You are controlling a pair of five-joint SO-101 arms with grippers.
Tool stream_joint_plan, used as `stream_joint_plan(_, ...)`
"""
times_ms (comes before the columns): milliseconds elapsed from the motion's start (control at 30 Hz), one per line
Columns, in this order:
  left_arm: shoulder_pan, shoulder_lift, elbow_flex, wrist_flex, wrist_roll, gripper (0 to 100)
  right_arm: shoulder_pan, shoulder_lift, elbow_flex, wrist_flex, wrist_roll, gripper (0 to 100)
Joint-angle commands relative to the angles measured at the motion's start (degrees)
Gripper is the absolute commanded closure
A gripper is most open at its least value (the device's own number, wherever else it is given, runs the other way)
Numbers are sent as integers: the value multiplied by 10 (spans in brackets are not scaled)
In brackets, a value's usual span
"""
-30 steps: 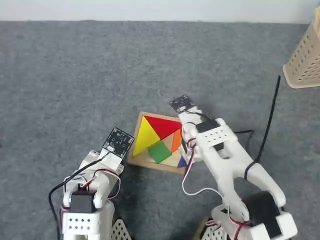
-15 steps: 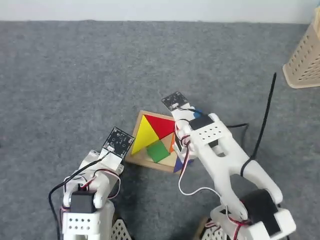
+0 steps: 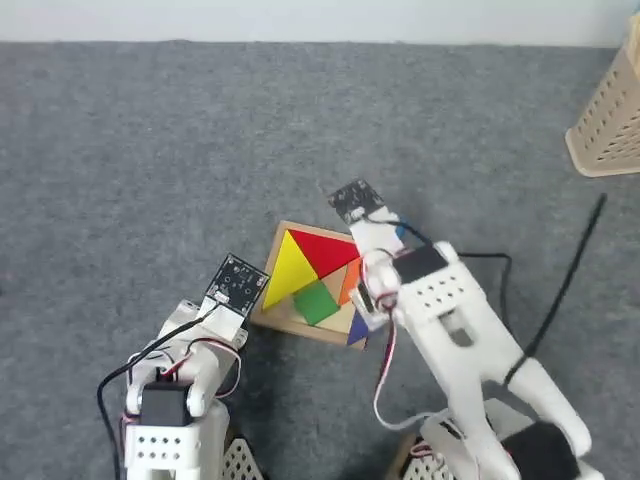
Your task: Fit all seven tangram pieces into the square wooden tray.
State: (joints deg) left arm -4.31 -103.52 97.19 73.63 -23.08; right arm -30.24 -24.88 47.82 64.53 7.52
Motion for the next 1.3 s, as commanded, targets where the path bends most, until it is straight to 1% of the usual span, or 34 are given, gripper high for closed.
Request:
stream_joint_plan(0,-3,-12,-7,-1,6,881,-44,-28,18,-12,15,993)
stream_joint_plan(233,-3,-12,-7,-1,6,881,-57,52,19,-58,13,993)
stream_joint_plan(300,-3,-12,-7,-1,6,881,-56,79,18,-75,-2,993)
stream_joint_plan(667,-3,-12,-7,-1,6,881,-55,193,-88,-75,-42,993)
stream_joint_plan(833,-3,-12,-7,-1,6,881,-58,235,-120,-75,-47,993)
stream_joint_plan(933,-3,-12,-7,-1,6,881,-58,243,-131,-75,-49,993)
stream_joint_plan(1033,-3,-12,-7,-1,6,881,-58,243,-142,-78,-84,993)
stream_joint_plan(1167,-3,-12,-7,-1,6,881,-56,240,-164,-74,-113,993)
stream_joint_plan(1267,-3,-12,-7,-1,6,881,-41,201,-162,-70,-127,993)
